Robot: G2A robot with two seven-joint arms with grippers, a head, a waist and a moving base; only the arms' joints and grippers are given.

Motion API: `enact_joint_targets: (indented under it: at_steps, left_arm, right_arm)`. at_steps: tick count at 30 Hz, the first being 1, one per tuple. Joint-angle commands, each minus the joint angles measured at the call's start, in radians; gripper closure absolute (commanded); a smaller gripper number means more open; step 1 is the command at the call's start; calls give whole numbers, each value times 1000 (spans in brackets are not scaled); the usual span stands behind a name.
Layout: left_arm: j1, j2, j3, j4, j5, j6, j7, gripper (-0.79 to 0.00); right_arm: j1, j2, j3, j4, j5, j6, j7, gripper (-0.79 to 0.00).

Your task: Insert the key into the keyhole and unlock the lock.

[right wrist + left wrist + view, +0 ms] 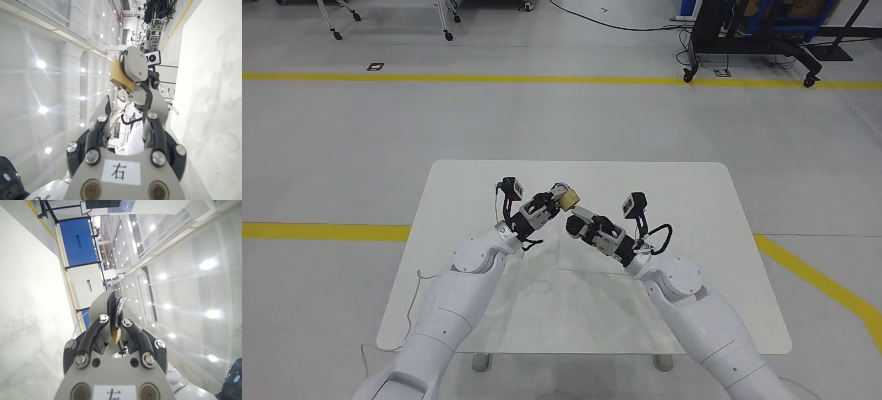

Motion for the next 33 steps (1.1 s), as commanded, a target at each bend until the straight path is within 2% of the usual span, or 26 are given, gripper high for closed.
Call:
enact_joint_targets:
  at_steps: [1, 3, 8, 11, 17, 23, 30, 31, 32, 33]
  left_arm:
    - [1, 0, 0, -1, -2, 0, -2, 0]
    - [1, 0, 1, -1, -2, 0, -4, 0]
    - [0, -1, 3, -2, 9, -6, -11, 0]
    - [1, 0, 9, -6, 29, -28, -28, 0]
    - [4, 1, 14, -13, 41, -78, -61, 0]
    - [4, 3, 12, -12, 57, -122, -69, 0]
    - [4, 3, 10, -9, 57, -143, -60, 0]
    - [3, 3, 8, -7, 56, -142, -55, 0]
    - [2, 3, 7, -4, 57, -140, -46, 0]
    - [2, 3, 5, -2, 59, -139, -34, 0]
  right_arm:
    - [2, -2, 2, 12, 20, -10, 11, -52]
    - [2, -3, 5, 19, 41, -19, 25, -31]
    - [0, -5, 14, 31, 79, -18, 58, -34]
    - [-1, -8, 19, 37, 122, -14, 79, 0]
    - [-6, -21, 34, 67, 414, 66, 231, 0]
    - [8, -28, 40, 112, 548, 160, 344, 0]
    - [31, -31, 38, 150, 537, 207, 379, 0]
    - [35, -30, 37, 150, 513, 206, 376, -252]
    - [37, -29, 37, 149, 496, 202, 373, -640]
    - [38, -28, 39, 148, 477, 195, 371, -785]
